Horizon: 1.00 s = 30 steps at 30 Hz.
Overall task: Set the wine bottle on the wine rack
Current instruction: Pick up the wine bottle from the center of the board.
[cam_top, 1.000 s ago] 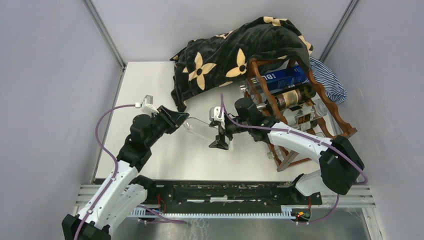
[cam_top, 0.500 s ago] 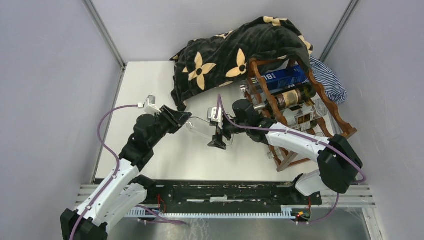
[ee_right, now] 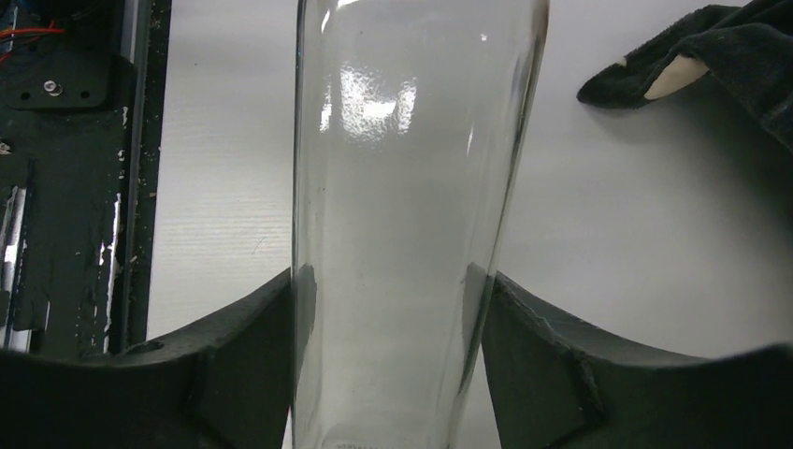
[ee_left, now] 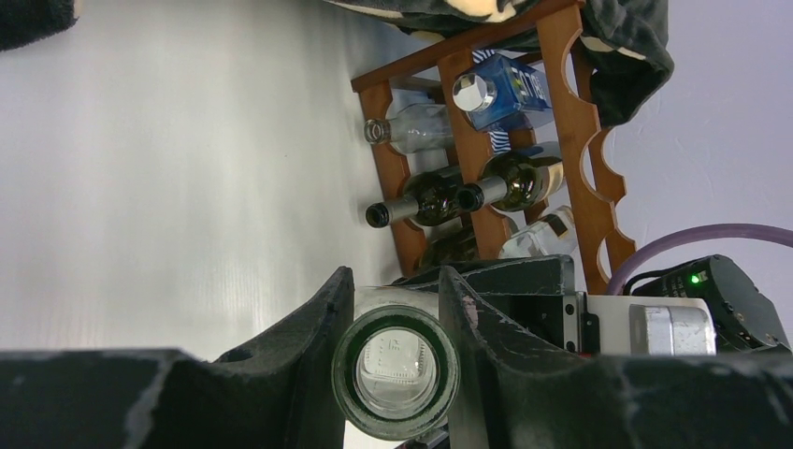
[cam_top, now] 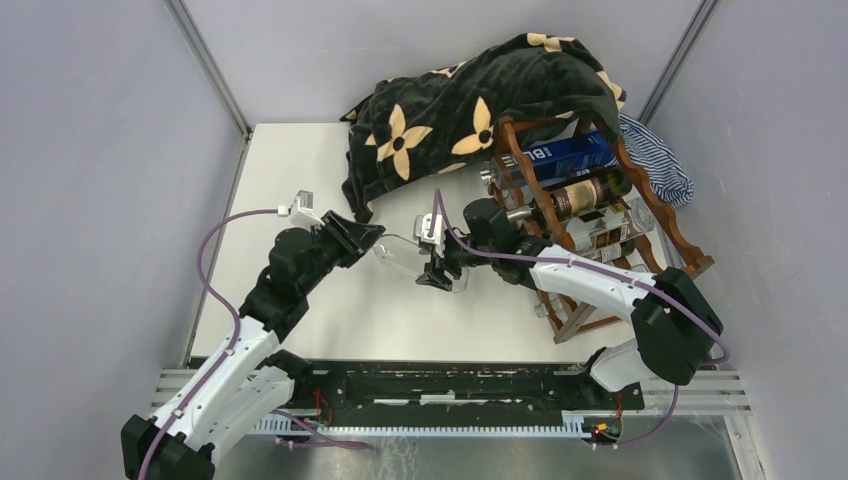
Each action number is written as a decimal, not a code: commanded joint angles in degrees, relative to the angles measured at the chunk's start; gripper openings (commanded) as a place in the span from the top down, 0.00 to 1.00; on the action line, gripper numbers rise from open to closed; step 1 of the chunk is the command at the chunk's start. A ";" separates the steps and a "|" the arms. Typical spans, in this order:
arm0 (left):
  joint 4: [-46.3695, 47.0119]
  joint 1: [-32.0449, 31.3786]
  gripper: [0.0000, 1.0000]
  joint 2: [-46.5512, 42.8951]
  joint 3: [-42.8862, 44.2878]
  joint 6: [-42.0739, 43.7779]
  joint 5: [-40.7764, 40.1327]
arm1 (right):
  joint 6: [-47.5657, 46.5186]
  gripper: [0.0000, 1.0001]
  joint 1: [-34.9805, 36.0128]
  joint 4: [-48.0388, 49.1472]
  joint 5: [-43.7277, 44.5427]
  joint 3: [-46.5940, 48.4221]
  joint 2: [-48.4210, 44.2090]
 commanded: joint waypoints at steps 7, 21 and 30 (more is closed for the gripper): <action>7.69 -0.34 0.97 -0.03 2.86 -3.63 0.41 | -1.79 0.81 0.19 -0.21 -2.05 1.40 1.36; -28.34 -0.34 0.08 -2.59 16.17 17.64 -4.23 | -8.39 1.00 -4.49 -3.86 -17.12 2.27 -0.19; -37.34 -0.34 0.02 -5.14 23.39 28.17 1.97 | -34.05 1.00 -4.41 -19.56 -18.66 4.30 -0.77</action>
